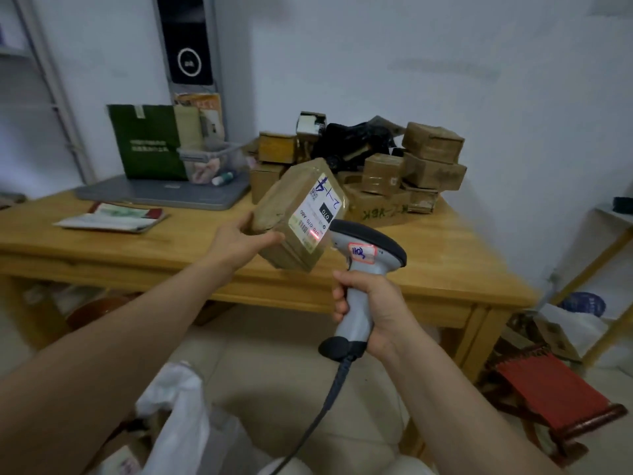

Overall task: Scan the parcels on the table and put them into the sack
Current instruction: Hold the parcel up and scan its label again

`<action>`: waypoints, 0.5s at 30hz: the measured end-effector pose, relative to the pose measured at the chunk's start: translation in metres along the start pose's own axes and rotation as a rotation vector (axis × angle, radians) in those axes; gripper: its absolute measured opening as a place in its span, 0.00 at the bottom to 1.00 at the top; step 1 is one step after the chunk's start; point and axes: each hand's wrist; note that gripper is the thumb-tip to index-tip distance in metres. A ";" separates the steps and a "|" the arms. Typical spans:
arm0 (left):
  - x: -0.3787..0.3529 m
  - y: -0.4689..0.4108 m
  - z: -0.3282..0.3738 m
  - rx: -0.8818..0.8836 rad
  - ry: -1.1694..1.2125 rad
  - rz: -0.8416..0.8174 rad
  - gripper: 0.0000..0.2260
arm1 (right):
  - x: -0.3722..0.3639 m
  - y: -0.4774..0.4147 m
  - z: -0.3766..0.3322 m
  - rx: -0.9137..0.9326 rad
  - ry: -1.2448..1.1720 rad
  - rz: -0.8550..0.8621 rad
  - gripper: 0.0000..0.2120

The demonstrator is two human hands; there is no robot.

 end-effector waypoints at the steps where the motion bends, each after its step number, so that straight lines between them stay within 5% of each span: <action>1: 0.009 0.002 -0.004 0.006 0.006 0.032 0.30 | -0.008 -0.001 0.007 -0.017 0.011 -0.009 0.11; 15: 0.096 0.003 -0.076 0.125 0.056 0.222 0.30 | -0.089 -0.042 0.073 -0.148 0.113 -0.114 0.09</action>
Point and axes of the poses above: each hand's wrist, its own y-axis away from the middle knuckle, its own x-axis out of the back of the hand, z = x × y, and after that the axes turned 11 degrees about -y, right-handed
